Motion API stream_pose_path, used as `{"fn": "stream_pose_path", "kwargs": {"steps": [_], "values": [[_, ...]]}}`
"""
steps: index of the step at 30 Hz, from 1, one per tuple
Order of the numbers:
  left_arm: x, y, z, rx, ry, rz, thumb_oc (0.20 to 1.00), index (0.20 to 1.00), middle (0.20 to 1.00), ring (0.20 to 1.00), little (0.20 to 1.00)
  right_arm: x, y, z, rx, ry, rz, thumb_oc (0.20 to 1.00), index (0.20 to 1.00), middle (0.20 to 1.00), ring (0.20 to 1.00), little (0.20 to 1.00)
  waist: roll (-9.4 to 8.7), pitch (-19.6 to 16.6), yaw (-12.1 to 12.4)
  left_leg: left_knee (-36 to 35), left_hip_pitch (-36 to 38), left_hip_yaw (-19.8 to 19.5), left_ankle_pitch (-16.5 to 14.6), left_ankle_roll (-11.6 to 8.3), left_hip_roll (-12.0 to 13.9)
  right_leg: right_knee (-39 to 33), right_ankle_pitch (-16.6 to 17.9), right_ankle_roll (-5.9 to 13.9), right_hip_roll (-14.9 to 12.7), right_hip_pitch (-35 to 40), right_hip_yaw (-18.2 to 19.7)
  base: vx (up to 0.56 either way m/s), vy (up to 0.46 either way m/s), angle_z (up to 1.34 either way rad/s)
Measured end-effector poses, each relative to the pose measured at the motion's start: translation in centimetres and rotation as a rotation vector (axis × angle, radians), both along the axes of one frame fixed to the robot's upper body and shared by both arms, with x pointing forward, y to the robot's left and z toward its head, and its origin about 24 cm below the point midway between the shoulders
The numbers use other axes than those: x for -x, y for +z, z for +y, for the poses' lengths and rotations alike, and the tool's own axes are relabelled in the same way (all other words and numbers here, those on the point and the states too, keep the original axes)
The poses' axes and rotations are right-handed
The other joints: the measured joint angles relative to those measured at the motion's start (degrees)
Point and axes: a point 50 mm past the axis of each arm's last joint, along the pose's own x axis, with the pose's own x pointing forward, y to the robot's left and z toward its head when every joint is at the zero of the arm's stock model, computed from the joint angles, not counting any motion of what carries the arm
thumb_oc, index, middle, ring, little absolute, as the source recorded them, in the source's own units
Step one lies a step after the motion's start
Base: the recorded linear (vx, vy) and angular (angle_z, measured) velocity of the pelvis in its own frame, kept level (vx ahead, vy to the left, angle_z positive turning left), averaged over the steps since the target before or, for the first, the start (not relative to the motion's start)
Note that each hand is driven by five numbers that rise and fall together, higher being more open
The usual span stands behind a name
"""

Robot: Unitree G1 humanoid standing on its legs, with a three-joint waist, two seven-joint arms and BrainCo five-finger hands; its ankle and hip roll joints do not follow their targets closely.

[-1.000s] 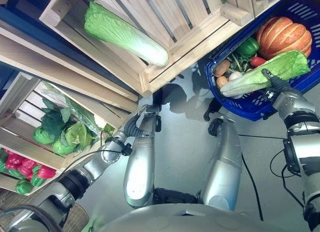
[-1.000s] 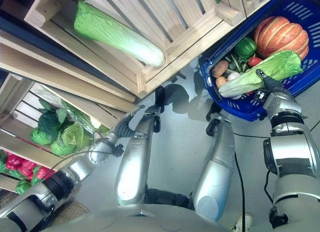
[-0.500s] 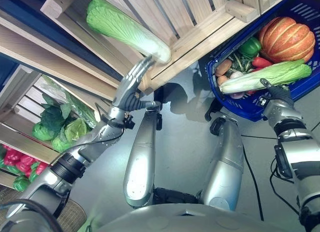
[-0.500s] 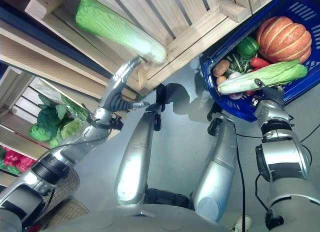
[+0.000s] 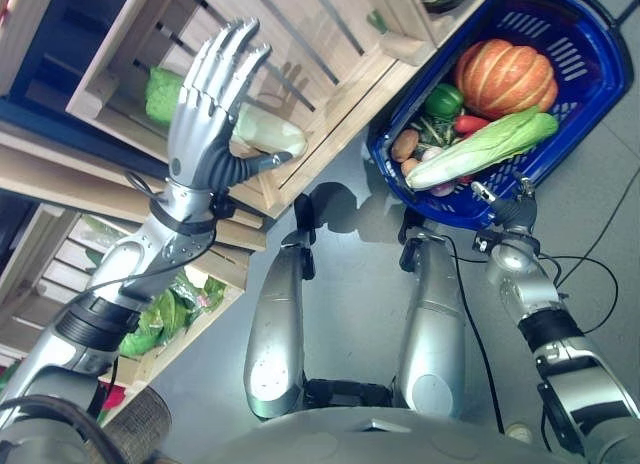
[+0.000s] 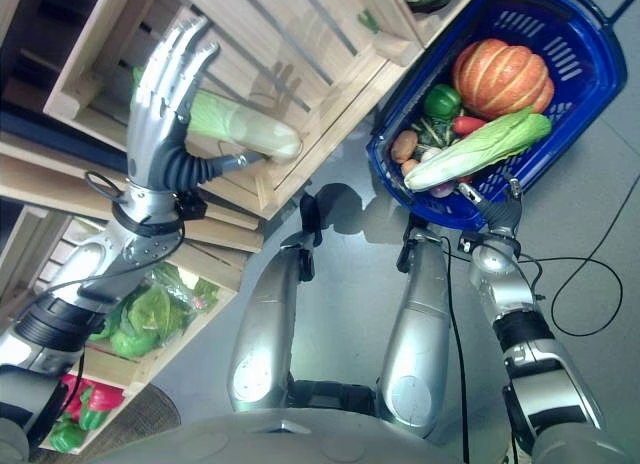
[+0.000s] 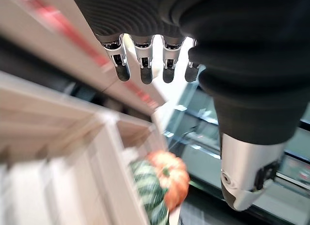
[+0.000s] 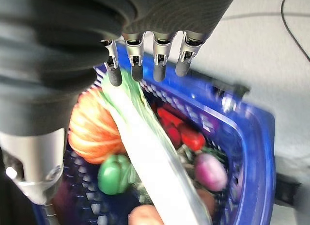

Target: Pick up fruits and vegetables into the basket

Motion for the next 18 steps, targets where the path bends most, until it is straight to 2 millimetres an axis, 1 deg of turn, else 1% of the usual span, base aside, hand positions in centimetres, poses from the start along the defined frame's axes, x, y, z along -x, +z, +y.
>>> {"fn": "stream_pose_path", "kwargs": {"steps": [2, 3, 4, 6, 7, 8, 10, 12, 13, 14, 17, 18], "values": [[-0.3, 1.3, 0.7, -0.061, 0.088, -0.074, 1.0, 1.0, 1.0, 1.0, 1.0, 0.6, 0.8, 0.2, 0.01, 0.022, -0.065, 1.0, 1.0, 1.0, 1.0, 1.0, 0.01, 0.0, -1.2, -0.8, 2.4, 1.2, -0.2, 0.13, -0.1, -0.8, 0.2, 0.34, 0.2, 1.4, 1.2, 0.04, 0.198, -0.25], [-0.4, 1.8, 1.0, -0.075, 0.123, -0.092, 1.0, 1.0, 1.0, 1.0, 1.0, 0.6, 1.2, 0.4, 0.013, 0.033, -0.087, 1.0, 1.0, 1.0, 1.0, 1.0, 0.04, 0.0, -1.9, -1.2, 3.3, 1.8, -0.2, 0.19, -0.1, -1.1, 0.3, 0.54, 0.3, 1.7, 1.7, 0.05, 0.208, -0.24], [-0.6, 2.1, 1.3, -0.091, 0.16, -0.095, 1.0, 1.0, 1.0, 1.0, 1.0, 0.7, 1.8, 0.6, 0.013, 0.043, -0.116, 1.0, 1.0, 1.0, 1.0, 1.0, 0.03, 0.0, -2.4, -1.3, 3.7, 2.3, -0.3, 0.29, -0.1, -1.0, 0.4, 0.64, 0.4, 1.8, 2.2, 0.05, 0.226, -0.23], [-1.2, 3.0, 2.3, -0.124, 0.258, -0.104, 1.0, 1.0, 1.0, 1.0, 1.0, 0.7, 3.2, 1.1, 0.024, 0.07, -0.19, 1.0, 1.0, 1.0, 1.0, 1.0, 0.05, 0.0, -4.2, -1.8, 4.8, 3.7, -0.4, 0.48, -0.3, -1.1, 0.6, 0.86, 0.3, 1.7, 3.5, 0.06, 0.236, -0.22], [-1.4, 3.1, 2.5, -0.129, 0.281, -0.103, 1.0, 1.0, 1.0, 1.0, 1.0, 0.7, 3.4, 1.2, 0.029, 0.076, -0.201, 1.0, 1.0, 1.0, 1.0, 1.0, 0.05, 0.0, -4.6, -2.0, 5.1, 3.9, -0.4, 0.51, -0.4, -1.1, 0.6, 0.92, 0.3, 1.7, 3.8, 0.05, 0.232, -0.23], [-1.9, 3.2, 3.0, -0.143, 0.334, -0.089, 1.0, 1.0, 1.0, 1.0, 1.0, 1.0, 3.8, 1.2, 0.04, 0.083, -0.221, 1.0, 1.0, 1.0, 1.0, 1.0, 0.07, 0.0, -5.5, -2.2, 5.8, 5.0, -0.5, 0.64, -0.6, -1.1, 0.7, 1.02, 0.4, 1.7, 4.6, 0.06, 0.229, -0.25], [-2.9, 2.8, 4.0, -0.172, 0.409, -0.052, 1.0, 1.0, 1.0, 1.0, 1.0, 1.3, 4.2, 1.0, 0.061, 0.087, -0.245, 1.0, 1.0, 1.0, 1.0, 1.0, 0.13, -0.1, -7.0, -3.0, 6.8, 6.0, -0.6, 0.68, -1.0, -1.3, 0.8, 1.24, 0.4, 1.6, 5.8, 0.05, 0.189, -0.26], [-4.2, 2.0, 5.0, -0.22, 0.5, 0.018, 1.0, 1.0, 1.0, 1.0, 1.0, 1.7, 4.7, 0.3, 0.084, 0.075, -0.261, 1.0, 1.0, 1.0, 1.0, 1.0, 0.26, -0.1, -8.9, -3.1, 7.3, 7.4, -0.8, 0.92, -1.1, -1.6, 1.0, 1.72, 0.5, 1.3, 6.7, 0.03, 0.162, -0.25], [-4.5, 1.7, 5.2, -0.226, 0.514, 0.031, 1.0, 1.0, 1.0, 1.0, 1.0, 1.8, 4.8, 0.1, 0.092, 0.074, -0.262, 1.0, 1.0, 1.0, 1.0, 1.0, 0.26, -0.1, -9.2, -3.2, 7.5, 7.8, -1.0, 0.94, -1.1, -1.8, 1.1, 1.82, 0.5, 1.2, 7.0, 0.02, 0.153, -0.31], [-5.4, 0.7, 5.4, -0.26, 0.539, 0.097, 1.0, 1.0, 1.0, 1.0, 1.0, 1.9, 5.1, -0.3, 0.102, 0.065, -0.271, 1.0, 1.0, 1.0, 1.0, 1.0, 0.29, -0.2, -9.9, -3.5, 7.9, 8.7, -1.1, 1.02, -1.2, -2.1, 1.4, 1.96, 0.6, 1.0, 7.4, 0.02, 0.12, -0.26], [-6.4, -1.0, 6.1, -0.285, 0.581, 0.217, 1.0, 1.0, 1.0, 1.0, 1.0, 2.0, 5.8, -0.3, 0.105, 0.07, -0.303, 1.0, 1.0, 1.0, 1.0, 1.0, 0.32, -0.2, -11.3, -3.9, 8.0, 9.8, -1.2, 1.0, -1.2, -2.2, 1.7, 1.81, 0.6, 0.1, 8.0, 0.01, 0.1, -0.24], [-7.0, -2.2, 6.3, -0.269, 0.592, 0.313, 1.0, 1.0, 1.0, 1.0, 1.0, 2.0, 6.0, -0.2, 0.106, 0.076, -0.312, 1.0, 1.0, 1.0, 1.0, 1.0, 0.33, -0.2, -11.7, -4.0, 8.1, 10.2, -1.4, 0.8, -1.2, -2.1, 1.9, 1.57, 0.8, -0.3, 8.6, 0.01, 0.101, -0.24]]}}
